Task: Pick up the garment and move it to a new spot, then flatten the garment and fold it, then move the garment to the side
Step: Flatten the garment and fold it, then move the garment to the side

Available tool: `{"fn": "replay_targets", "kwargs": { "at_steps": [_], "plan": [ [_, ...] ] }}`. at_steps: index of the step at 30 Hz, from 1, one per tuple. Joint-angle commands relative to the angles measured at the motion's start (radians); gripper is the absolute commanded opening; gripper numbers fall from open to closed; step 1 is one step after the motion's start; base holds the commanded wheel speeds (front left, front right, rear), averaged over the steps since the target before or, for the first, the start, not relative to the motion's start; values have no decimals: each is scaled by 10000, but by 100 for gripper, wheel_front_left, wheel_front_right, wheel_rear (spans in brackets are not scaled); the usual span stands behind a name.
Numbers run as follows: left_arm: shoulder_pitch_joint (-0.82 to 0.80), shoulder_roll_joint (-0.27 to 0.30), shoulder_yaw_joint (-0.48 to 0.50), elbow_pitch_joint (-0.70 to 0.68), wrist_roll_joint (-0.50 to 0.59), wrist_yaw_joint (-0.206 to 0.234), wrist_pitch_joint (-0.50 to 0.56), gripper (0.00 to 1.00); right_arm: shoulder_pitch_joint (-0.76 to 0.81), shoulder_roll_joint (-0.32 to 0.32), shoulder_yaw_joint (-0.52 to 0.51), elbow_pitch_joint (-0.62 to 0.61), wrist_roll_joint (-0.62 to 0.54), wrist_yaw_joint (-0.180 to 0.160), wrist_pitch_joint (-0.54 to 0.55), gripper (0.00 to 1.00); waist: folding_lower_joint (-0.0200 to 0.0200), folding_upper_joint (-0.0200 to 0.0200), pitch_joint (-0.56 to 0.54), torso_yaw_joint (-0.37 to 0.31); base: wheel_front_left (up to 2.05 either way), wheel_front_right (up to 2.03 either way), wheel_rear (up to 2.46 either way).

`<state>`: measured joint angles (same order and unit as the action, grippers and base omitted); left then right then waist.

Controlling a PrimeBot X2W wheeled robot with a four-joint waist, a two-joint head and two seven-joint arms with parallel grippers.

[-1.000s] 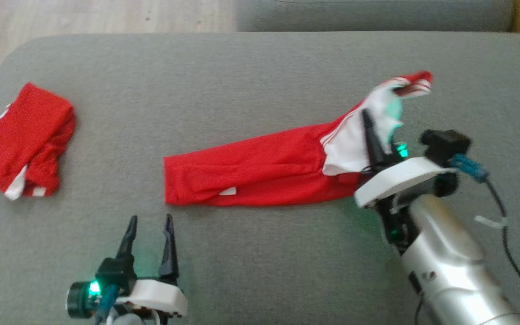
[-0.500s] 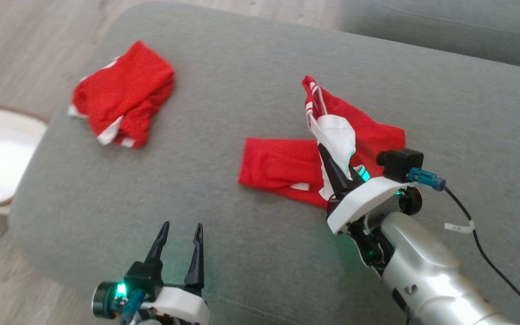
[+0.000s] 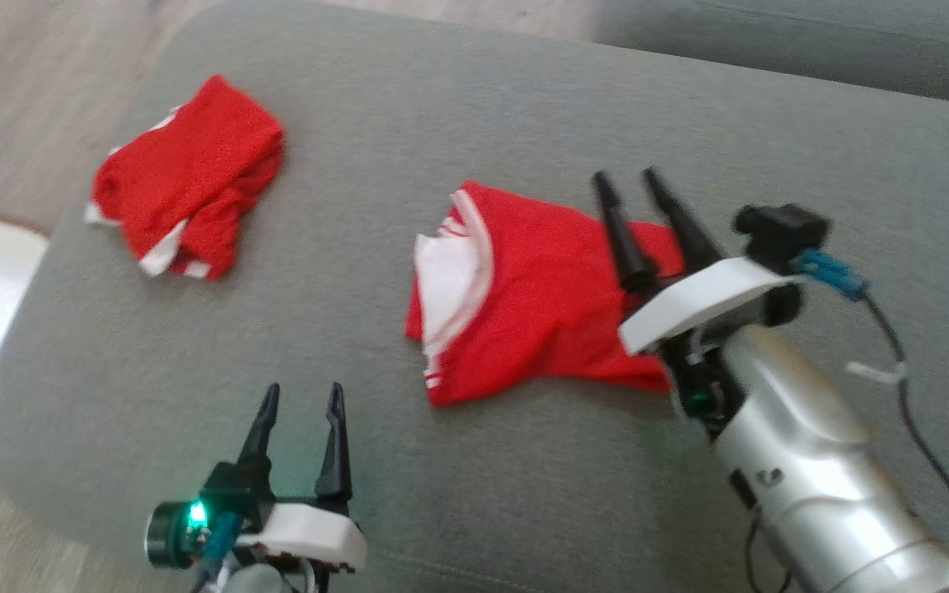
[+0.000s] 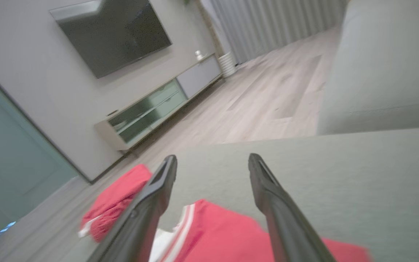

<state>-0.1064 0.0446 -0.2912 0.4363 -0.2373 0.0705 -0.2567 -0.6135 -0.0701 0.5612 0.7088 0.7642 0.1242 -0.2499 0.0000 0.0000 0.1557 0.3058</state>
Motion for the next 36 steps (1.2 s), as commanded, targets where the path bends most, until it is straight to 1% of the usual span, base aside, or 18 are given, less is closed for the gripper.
{"fn": "replay_targets", "kwargs": {
  "at_steps": [1,4,7,10,13,18,23,27,30,32,33,36],
  "plan": [
    [-481,56,480,-391,84,76,-51,100,103,197,-621,-419,-884,65,-115,100,0,0,-29,-668,0,0,0],
    [-577,56,777,-465,231,100,-51,100,756,198,-2186,-767,-2342,65,-116,100,0,0,-73,-1257,0,0,0],
    [-648,56,1090,-485,400,104,-51,100,1440,198,-3328,-1204,-3340,65,-116,100,0,0,-117,-1775,0,0,0],
    [-659,56,1388,-514,611,112,-51,100,2029,198,-3949,-1559,-4062,65,-117,100,0,0,-175,-2243,0,0,0],
    [-567,56,1649,-513,763,152,-51,100,2550,198,-4262,-1769,-4483,65,-117,100,0,0,-291,-2615,0,0,0],
    [-156,56,1957,-612,958,203,-51,100,3259,198,-4274,-1829,-5066,65,-117,100,0,0,-570,-3013,0,0,0],
    [220,56,1963,-684,1110,198,-51,100,3687,198,-4292,-1757,-4863,65,-117,100,0,0,-744,-3102,0,0,0],
    [313,56,1929,-713,1109,184,-51,100,3817,198,-4200,-1724,-4693,65,-118,100,0,0,-783,-3044,0,0,0],
    [225,56,1820,-741,1109,128,-51,100,3748,198,-3973,-1681,-4479,65,-118,100,0,0,-666,-2846,0,0,0],
    [171,56,1687,-765,1089,90,-51,100,3598,198,-3615,-1543,-4200,65,-118,100,0,0,-580,-2635,0,0,0],
    [141,56,1504,-724,1038,38,-51,100,3367,198,-3207,-1357,-3785,65,-118,100,0,0,-498,-2335,0,0,0],
    [83,56,1188,-689,1001,-20,-51,100,2874,198,-2587,-965,-3174,65,-118,100,0,0,-336,-1773,0,0,0]
  ]
}}
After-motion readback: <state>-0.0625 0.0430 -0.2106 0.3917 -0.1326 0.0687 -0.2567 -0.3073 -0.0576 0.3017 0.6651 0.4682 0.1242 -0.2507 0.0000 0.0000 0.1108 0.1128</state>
